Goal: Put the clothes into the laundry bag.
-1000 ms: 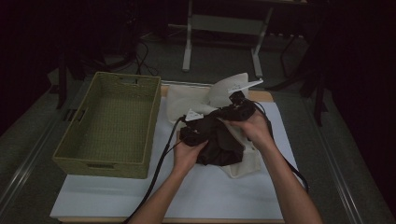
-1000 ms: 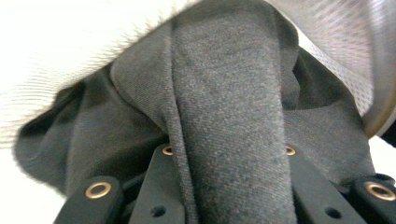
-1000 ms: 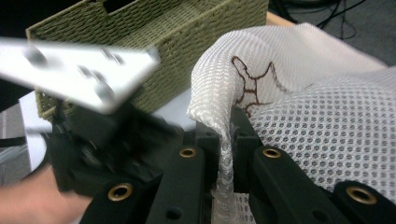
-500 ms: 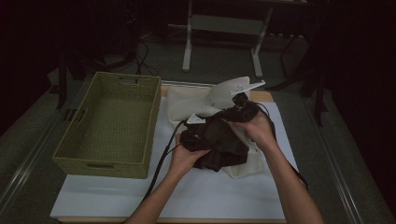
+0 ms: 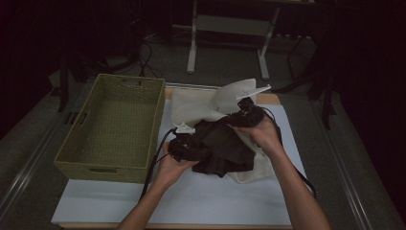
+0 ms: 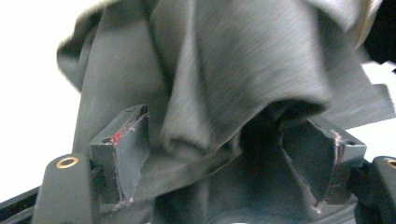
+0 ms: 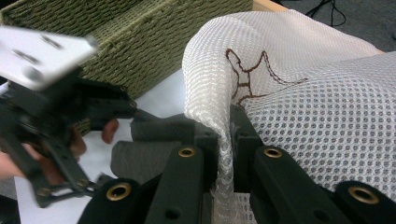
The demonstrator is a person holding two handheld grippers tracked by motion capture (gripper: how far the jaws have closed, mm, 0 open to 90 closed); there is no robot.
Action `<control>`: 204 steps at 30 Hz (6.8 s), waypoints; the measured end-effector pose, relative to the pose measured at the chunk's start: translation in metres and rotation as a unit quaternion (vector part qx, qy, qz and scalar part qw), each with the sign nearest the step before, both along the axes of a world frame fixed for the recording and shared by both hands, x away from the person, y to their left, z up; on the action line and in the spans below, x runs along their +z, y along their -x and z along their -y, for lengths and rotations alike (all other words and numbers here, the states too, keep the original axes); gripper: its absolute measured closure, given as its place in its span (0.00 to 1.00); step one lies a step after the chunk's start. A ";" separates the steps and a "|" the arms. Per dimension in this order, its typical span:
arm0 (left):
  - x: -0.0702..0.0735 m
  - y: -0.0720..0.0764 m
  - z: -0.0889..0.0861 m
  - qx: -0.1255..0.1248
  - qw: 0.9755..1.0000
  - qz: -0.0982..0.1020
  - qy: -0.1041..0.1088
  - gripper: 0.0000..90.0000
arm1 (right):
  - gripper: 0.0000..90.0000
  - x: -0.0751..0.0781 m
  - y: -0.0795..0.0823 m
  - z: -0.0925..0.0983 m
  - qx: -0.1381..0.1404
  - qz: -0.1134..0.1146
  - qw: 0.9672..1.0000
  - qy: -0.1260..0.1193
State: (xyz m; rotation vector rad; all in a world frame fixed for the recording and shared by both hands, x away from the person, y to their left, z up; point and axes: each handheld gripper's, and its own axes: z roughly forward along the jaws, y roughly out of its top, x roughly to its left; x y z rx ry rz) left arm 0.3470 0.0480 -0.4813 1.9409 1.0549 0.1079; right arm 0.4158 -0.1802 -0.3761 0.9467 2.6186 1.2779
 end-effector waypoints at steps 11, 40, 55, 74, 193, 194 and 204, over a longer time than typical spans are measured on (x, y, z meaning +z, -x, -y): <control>-0.041 -0.005 0.031 -0.015 0.998 -0.042 -0.041 0.15 | 0.95 -0.001 0.001 -0.001 0.003 -0.001 1.000 -0.003; -0.036 -0.029 0.066 0.079 0.996 0.000 0.026 0.92 | 0.95 0.009 0.007 -0.006 0.020 0.006 0.999 -0.027; -0.013 0.010 0.011 0.052 0.994 -0.004 -0.093 0.42 | 0.94 -0.001 0.005 0.005 0.007 0.006 1.000 -0.013; -0.027 0.017 -0.015 0.103 0.988 0.038 -0.105 0.66 | 0.94 -0.008 0.005 0.015 0.004 0.003 1.000 -0.015; -0.036 0.031 0.100 -0.090 0.996 -0.013 -0.014 0.63 | 0.88 -0.026 0.007 0.014 -0.068 0.085 0.984 0.142; -0.036 0.030 0.103 -0.086 0.996 -0.010 -0.017 0.63 | 0.88 -0.027 0.007 0.014 -0.068 0.084 0.984 0.142; -0.039 0.017 0.141 -0.024 0.997 0.011 -0.072 0.48 | 0.88 -0.029 0.008 0.011 -0.065 0.081 0.985 0.138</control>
